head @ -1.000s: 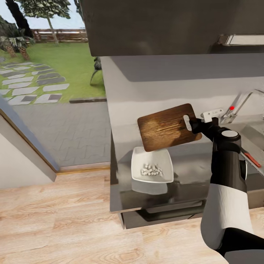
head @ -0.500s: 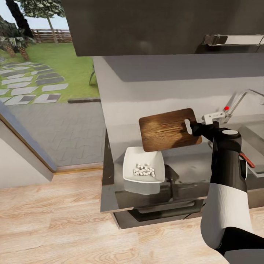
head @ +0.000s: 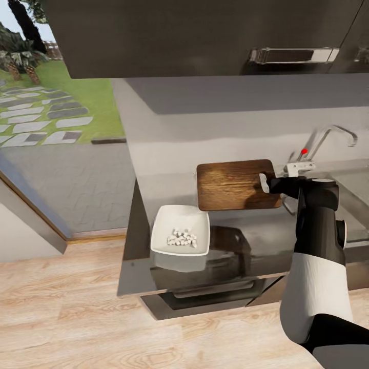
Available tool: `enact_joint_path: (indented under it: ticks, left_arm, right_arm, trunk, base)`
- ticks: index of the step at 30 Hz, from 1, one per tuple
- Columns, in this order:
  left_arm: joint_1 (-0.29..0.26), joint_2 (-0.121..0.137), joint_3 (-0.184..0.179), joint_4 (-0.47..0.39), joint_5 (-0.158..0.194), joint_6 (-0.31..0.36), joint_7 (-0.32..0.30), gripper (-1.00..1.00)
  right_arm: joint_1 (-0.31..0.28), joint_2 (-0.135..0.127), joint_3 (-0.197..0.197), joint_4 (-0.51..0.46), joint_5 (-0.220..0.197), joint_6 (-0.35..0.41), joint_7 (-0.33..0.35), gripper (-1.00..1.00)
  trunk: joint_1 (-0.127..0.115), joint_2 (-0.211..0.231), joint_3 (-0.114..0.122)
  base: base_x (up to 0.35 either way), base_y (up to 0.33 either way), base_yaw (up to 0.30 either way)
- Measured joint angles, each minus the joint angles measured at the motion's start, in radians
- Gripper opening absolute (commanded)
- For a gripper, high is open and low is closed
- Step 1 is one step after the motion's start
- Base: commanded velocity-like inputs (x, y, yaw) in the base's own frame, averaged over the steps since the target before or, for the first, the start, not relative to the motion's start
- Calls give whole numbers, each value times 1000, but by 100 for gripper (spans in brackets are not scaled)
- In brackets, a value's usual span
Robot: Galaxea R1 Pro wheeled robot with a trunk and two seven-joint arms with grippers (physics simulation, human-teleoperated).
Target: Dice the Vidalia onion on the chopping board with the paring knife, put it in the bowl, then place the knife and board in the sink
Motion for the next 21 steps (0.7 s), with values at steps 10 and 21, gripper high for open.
enact_joint_path:
  ticks: [10, 21]
  left_arm:
    - [0, -3, 0, 0, 0, 0, 0, 100]
    - [0, -3, 0, 0, 0, 0, 0, 100]
  right_arm:
    - [-54, -1, 1, 0, 4, 105, 0, -100]
    - [-71, -2, 0, 0, 4, 116, -1, -100]
  trunk:
    - [0, 0, 0]
    - [0, 0, 0]
  base:
    - [0, -310, 0]
    - [0, -311, 0]
